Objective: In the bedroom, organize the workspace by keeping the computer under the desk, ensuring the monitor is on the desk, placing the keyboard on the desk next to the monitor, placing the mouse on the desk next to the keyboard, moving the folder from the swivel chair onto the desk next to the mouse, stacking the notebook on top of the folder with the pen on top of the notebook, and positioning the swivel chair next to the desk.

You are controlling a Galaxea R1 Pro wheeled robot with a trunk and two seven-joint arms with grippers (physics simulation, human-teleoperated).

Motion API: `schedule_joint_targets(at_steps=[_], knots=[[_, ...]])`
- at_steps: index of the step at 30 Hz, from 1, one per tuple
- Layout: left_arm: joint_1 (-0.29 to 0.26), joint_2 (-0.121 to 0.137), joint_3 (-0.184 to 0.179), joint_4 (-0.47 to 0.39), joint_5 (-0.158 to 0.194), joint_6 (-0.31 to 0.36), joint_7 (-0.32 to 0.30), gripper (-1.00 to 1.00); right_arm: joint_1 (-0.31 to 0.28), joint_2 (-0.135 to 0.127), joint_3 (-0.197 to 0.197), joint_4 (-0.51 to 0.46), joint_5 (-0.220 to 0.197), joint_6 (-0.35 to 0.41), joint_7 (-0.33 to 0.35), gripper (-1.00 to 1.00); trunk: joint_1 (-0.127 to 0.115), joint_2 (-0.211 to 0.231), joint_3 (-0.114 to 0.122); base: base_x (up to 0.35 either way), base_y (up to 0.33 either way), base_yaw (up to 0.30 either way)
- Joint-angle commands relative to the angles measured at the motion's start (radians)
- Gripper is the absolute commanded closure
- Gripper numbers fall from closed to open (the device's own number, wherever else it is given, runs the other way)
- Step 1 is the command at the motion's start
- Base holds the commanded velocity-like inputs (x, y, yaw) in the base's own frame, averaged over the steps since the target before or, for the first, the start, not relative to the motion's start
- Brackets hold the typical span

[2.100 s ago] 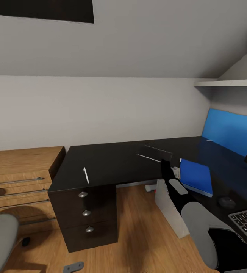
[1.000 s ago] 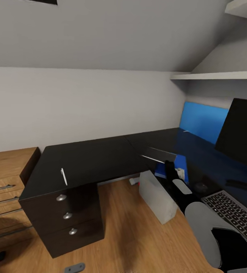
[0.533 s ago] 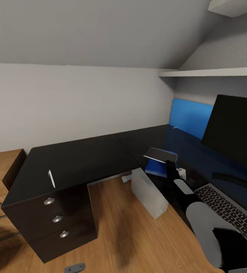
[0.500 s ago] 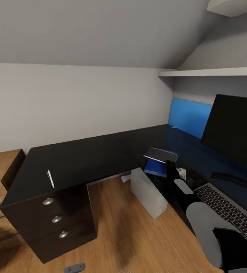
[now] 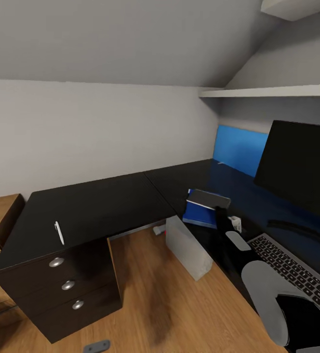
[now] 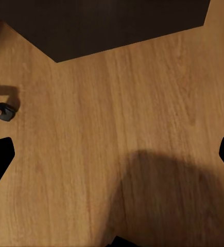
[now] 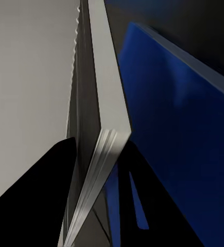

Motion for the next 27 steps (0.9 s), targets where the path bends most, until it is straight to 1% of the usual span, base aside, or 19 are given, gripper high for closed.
schedule_joint_targets(at_steps=[1,3,5,9,14,19,27], knots=[[-0.001,0.000,-0.008,-0.002,0.009,-0.002,0.008,-1.00,-0.001,-0.001,0.004,-0.004,-0.009,0.004,0.001,1.00,0.000,0.000,-0.001,0.000,0.000,0.000],[-0.001,-0.007,-0.010,-0.002,0.005,-0.007,0.008,-1.00,-0.001,0.004,0.005,-0.016,-0.005,0.002,-0.010,1.00,0.000,0.000,-0.001,0.000,0.000,0.000],[-0.001,-0.007,-0.010,-0.002,0.005,-0.007,0.008,-1.00,-0.001,0.004,0.005,-0.021,-0.005,0.002,-0.018,1.00,0.000,0.000,-0.001,0.000,0.000,0.000],[-0.001,-0.021,-0.012,-0.001,0.004,-0.021,0.007,-1.00,-0.001,0.009,0.005,-0.022,-0.004,0.001,0.005,1.00,0.000,0.000,-0.001,0.000,0.000,0.000],[-0.001,-0.023,-0.013,0.000,0.004,-0.049,0.005,-1.00,-0.001,0.009,0.004,-0.023,-0.004,0.001,0.013,1.00,0.000,0.000,-0.001,0.000,0.000,0.000],[-0.001,-0.023,-0.012,0.001,0.006,-0.074,0.006,-1.00,-0.001,0.009,0.004,-0.023,-0.004,0.001,0.011,1.00,-0.019,0.035,0.015,0.000,0.000,0.000],[-0.001,-0.023,-0.012,0.012,0.006,-0.074,0.008,-1.00,-0.001,0.010,0.004,-0.023,-0.004,0.001,0.011,1.00,-0.050,0.091,0.040,0.000,0.000,0.000]])
